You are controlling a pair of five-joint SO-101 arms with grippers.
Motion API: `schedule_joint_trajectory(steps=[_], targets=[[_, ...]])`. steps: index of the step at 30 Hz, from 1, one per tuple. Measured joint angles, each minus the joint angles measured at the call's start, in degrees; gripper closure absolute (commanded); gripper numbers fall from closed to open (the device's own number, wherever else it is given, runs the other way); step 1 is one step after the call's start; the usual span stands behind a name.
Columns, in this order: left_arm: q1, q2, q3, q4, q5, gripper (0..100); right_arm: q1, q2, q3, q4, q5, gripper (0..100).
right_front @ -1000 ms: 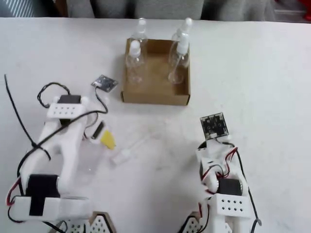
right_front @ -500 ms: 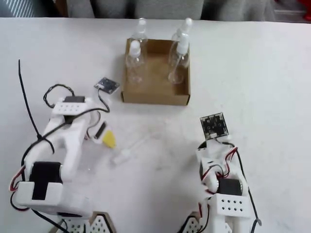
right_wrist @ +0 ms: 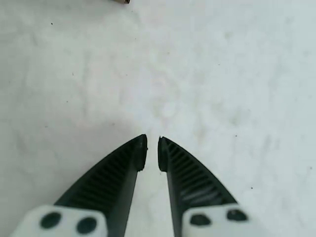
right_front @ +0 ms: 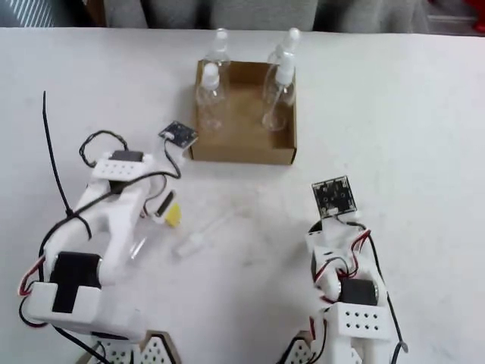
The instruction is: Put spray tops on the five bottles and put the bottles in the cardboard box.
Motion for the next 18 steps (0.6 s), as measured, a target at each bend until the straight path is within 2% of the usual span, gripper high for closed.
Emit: schedule_joint_trajectory(steps=[4,18], targets=[[-0.7,0.0,0.0,-1.67,0.97,90,0.0,0.0,0.0,0.0,0.0,97.2],[-16.26,0.0,-0.09,-7.03,19.6,90,-0.88,0.0,-0.26,-0.35,-0.09,97.1]])
